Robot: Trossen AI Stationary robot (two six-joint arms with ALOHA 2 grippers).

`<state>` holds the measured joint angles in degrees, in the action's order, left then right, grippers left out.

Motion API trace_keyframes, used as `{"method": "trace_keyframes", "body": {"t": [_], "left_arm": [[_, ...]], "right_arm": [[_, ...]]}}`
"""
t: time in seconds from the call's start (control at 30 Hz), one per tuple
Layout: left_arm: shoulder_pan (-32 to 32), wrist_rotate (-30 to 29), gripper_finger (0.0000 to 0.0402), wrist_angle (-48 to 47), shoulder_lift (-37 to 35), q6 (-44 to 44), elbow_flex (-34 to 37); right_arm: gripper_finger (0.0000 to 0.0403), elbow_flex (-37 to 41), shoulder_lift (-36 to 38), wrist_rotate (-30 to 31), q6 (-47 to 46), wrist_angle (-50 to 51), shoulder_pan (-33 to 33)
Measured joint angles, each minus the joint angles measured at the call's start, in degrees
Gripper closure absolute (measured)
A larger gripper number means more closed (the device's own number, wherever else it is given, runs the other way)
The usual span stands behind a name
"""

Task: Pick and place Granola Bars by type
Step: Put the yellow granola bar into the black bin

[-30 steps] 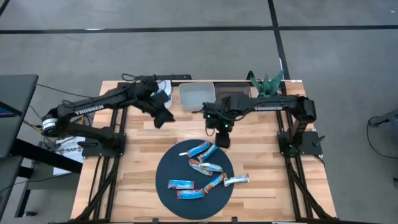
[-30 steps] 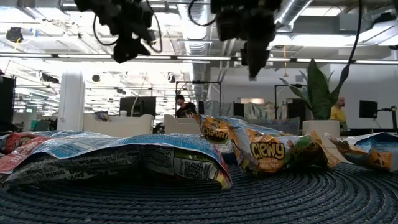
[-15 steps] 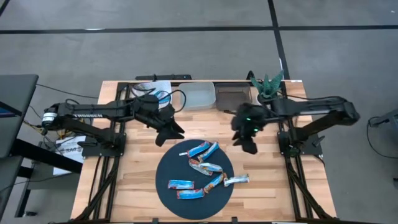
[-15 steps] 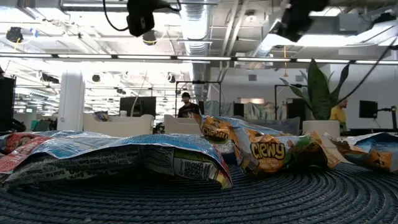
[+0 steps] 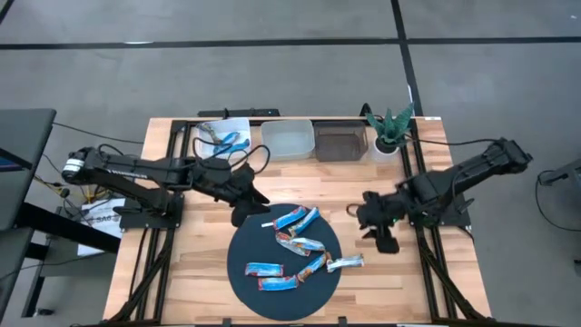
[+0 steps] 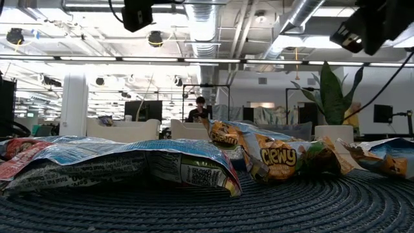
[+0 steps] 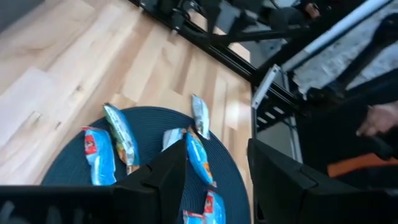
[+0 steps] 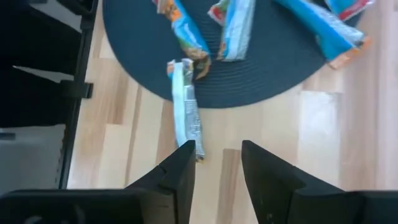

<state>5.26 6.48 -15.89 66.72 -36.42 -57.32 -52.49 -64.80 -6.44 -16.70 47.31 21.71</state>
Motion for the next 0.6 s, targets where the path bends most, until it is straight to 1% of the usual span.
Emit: {"method": "trace_keyframes", "body": {"t": [0.13,0.3,0.47,0.6], "left_arm": [[1.53,-3.06,0.0239,-0.05,0.0,-1.21,0.0],[2.43,-5.53,0.0239,-0.23,0.0,-2.21,0.0],[2.44,-5.87,0.0239,-0.25,0.0,-2.91,0.0],[2.44,-5.9,0.0239,-0.25,0.0,-3.31,0.0]], "right_arm": [[0.0268,0.0,-3.17,2.68,-4.08,-1.77,4.94],[0.023,0.02,-7.78,3.99,-6.55,-4.53,9.72],[0.0179,0.0,-12.56,3.79,-7.92,-5.73,12.14],[0.0162,0.02,-17.18,3.87,-7.89,-6.67,12.69]]}}
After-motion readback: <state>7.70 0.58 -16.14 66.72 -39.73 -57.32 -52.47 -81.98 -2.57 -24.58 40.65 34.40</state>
